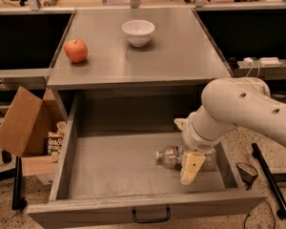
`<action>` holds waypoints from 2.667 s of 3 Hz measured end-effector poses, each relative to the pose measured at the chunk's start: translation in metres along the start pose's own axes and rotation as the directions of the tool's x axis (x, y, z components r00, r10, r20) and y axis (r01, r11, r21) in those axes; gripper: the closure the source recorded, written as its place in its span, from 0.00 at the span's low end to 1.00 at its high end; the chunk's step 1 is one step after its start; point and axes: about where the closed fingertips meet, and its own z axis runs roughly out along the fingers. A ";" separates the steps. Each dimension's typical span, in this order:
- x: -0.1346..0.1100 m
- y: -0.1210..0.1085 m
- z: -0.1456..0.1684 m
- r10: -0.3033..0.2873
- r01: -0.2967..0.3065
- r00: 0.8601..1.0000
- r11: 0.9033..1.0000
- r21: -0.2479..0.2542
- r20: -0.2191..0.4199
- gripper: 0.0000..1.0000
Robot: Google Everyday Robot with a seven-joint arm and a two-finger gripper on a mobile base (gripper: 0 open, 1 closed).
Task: Pick water bottle from top drawer and place on counter
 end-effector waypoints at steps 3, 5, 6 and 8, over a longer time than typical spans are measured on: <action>0.023 -0.011 0.039 -0.007 0.006 0.995 1.000 -0.014 -0.098 0.00; 0.077 -0.044 0.072 0.093 -0.097 0.994 0.993 -0.071 -0.055 0.49; 0.079 -0.065 0.088 0.122 -0.122 0.992 0.990 -0.067 -0.015 0.80; 0.078 -0.066 0.085 0.120 -0.121 0.993 0.990 -0.067 -0.014 1.00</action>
Offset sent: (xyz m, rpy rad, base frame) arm 0.0157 -0.0063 -0.0459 -0.1182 0.0125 0.0022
